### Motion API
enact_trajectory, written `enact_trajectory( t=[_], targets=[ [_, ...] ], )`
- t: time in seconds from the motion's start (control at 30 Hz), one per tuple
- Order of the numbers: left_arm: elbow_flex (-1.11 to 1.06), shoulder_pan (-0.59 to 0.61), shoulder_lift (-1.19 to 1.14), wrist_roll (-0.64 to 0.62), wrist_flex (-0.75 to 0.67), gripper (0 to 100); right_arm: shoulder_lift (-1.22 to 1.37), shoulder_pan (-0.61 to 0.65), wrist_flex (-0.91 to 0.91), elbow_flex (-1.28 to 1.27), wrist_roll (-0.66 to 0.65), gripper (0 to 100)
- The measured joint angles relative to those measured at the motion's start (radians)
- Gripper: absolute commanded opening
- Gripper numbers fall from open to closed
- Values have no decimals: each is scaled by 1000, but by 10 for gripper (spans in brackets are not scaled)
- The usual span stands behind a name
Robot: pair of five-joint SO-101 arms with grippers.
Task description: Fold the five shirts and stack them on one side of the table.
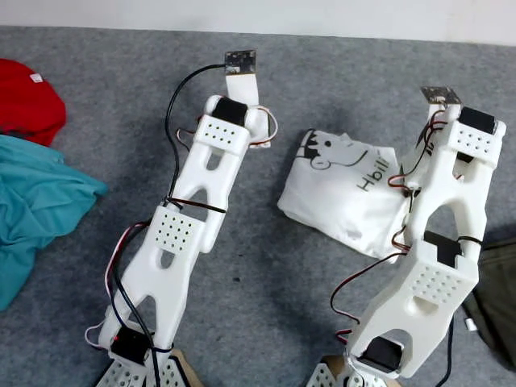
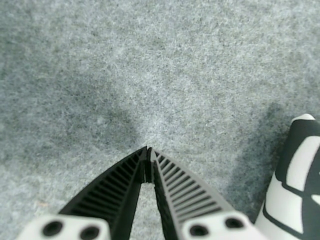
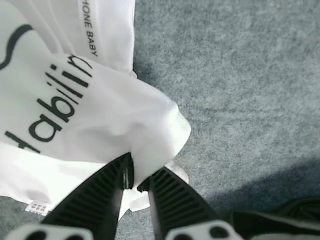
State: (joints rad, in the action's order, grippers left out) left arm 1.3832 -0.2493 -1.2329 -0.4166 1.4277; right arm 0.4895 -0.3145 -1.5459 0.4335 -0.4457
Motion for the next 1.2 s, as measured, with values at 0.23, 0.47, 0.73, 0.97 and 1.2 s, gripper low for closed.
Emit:
enact_trajectory(
  t=[0.23, 0.47, 0.73, 0.97, 1.2],
  targets=[
    [0, 0, 0, 0, 0, 7, 0, 0, -3, 0, -5, 29],
    [0, 0, 0, 0, 0, 7, 0, 0, -37, 21, -6, 100],
    [0, 0, 0, 0, 0, 7, 0, 0, -58, 21, -6, 6],
    [0, 0, 0, 0, 0, 7, 0, 0, -20, -26, -6, 6],
    [0, 0, 0, 0, 0, 7, 0, -72, 11, -55, -9, 9]
  ],
)
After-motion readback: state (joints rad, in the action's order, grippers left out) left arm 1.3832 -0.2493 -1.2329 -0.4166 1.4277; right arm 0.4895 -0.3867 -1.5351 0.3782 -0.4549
